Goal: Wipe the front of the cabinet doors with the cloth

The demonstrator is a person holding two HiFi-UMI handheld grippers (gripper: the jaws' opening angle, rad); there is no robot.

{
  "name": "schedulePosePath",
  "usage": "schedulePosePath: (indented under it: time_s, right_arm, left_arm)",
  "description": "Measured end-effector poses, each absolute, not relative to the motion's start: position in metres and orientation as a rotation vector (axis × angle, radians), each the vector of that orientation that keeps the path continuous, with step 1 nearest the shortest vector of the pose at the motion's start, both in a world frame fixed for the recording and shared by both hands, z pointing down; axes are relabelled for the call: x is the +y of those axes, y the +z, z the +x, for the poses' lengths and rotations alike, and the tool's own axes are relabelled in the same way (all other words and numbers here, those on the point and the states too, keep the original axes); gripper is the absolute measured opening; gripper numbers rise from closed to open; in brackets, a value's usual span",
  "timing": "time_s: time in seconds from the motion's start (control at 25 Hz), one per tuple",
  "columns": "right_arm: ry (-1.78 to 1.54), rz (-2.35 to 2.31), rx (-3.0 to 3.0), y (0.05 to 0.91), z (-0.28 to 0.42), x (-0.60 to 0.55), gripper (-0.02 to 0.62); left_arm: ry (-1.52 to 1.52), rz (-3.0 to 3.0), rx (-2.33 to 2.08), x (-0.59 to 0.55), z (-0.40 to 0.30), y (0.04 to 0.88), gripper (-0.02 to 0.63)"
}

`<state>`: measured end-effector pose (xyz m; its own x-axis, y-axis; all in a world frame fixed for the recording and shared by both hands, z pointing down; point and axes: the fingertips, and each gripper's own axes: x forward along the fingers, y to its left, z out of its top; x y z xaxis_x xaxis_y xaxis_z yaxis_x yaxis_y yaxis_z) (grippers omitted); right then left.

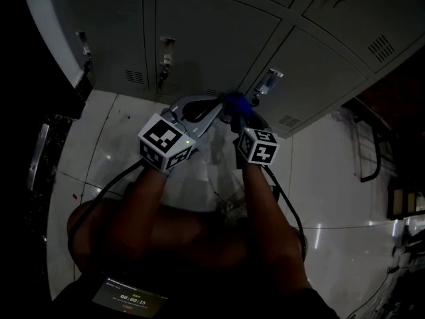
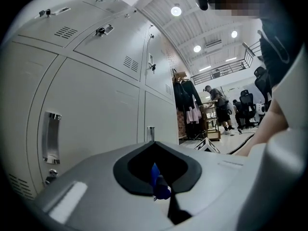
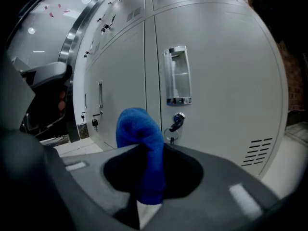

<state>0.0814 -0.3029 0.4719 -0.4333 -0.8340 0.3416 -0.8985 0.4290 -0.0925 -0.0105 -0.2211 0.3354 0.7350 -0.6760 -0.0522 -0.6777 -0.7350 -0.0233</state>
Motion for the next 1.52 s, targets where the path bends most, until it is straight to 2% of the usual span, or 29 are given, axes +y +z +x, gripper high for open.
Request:
schedulePosePath:
  time_s: [0.96,1.52]
  right_arm:
    - [0.415,1.719,-2.232,0.507,0.171,-0.326,0.080]
    - [0.549,2.063,-1.983,0.508,0.283,-0.319,0.080]
  left_arm:
    - [0.076,-2.889,1.115,-0.217,-0.005,0.333,0.005]
    - [0.076,-2.892,1.101,-0.216,-0.002,0.333,0.005]
